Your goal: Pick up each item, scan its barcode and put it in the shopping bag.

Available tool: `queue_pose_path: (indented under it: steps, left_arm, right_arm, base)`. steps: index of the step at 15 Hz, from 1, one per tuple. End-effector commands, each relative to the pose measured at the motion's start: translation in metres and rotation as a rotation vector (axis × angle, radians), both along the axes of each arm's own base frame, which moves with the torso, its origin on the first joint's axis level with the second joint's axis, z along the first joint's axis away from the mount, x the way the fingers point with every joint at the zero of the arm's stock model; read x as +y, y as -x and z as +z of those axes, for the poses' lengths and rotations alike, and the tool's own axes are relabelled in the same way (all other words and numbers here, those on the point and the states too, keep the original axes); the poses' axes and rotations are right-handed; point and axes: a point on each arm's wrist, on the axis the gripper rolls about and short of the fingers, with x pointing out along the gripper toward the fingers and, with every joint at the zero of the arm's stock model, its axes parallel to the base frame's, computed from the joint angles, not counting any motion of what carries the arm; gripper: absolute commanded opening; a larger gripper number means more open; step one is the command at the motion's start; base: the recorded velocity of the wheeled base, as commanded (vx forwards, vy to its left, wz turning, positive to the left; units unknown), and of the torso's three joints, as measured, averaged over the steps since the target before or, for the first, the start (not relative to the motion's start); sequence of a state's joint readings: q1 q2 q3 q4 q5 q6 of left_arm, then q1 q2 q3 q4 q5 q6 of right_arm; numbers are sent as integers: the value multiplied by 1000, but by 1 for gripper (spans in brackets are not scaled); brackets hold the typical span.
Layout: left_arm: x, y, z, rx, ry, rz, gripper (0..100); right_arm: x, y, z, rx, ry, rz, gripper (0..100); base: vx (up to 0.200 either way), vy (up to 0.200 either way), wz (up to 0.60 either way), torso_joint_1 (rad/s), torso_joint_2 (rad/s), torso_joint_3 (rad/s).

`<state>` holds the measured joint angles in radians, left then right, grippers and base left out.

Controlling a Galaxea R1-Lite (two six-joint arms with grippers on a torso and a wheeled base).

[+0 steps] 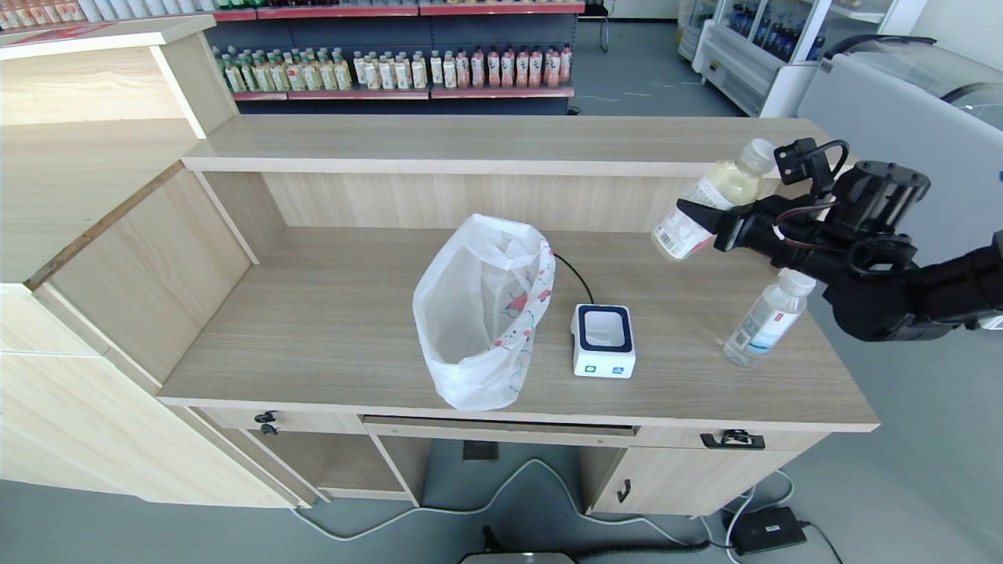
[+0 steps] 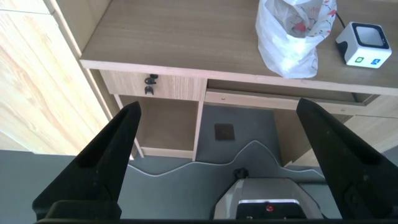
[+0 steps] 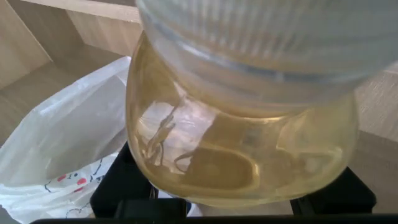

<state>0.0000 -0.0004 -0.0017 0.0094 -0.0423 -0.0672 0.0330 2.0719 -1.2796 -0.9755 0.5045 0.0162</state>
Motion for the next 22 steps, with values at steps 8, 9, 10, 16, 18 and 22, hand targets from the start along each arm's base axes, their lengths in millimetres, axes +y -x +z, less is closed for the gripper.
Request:
queue_pose_path:
  steps: [8, 9, 10, 16, 18, 22]
  left_arm:
    - [0, 0, 0, 1, 5, -2, 100]
    - [0, 0, 0, 1, 5, -2, 100]
    - [0, 0, 0, 2, 5, -4, 100]
    - [0, 0, 0, 2, 5, -7, 100]
    - [0, 0, 0, 2, 3, -10, 100]
    - [0, 0, 0, 2, 2, -7, 100]
  right_arm:
    - [-2, 45, 24, 54, -52, -43, 0]
    - [-2, 48, 24, 57, -52, -41, 0]
    - [-2, 50, 24, 60, -52, -41, 0]
    - [4, 57, 22, 67, -40, -22, 0]
    - [11, 61, 26, 62, -43, 11, 0]
    - [24, 61, 26, 63, -39, 66, 0]
  base:
    - [0, 0, 0, 0, 0, 0]
    - [0, 0, 0, 0, 0, 0]
    - [0, 0, 0, 0, 0, 0]
    - [0, 33, 0, 0, 1, 0]
    - [0, 200, 0, -15, -2, 2]
    - [0, 200, 0, 9, 4, 0]
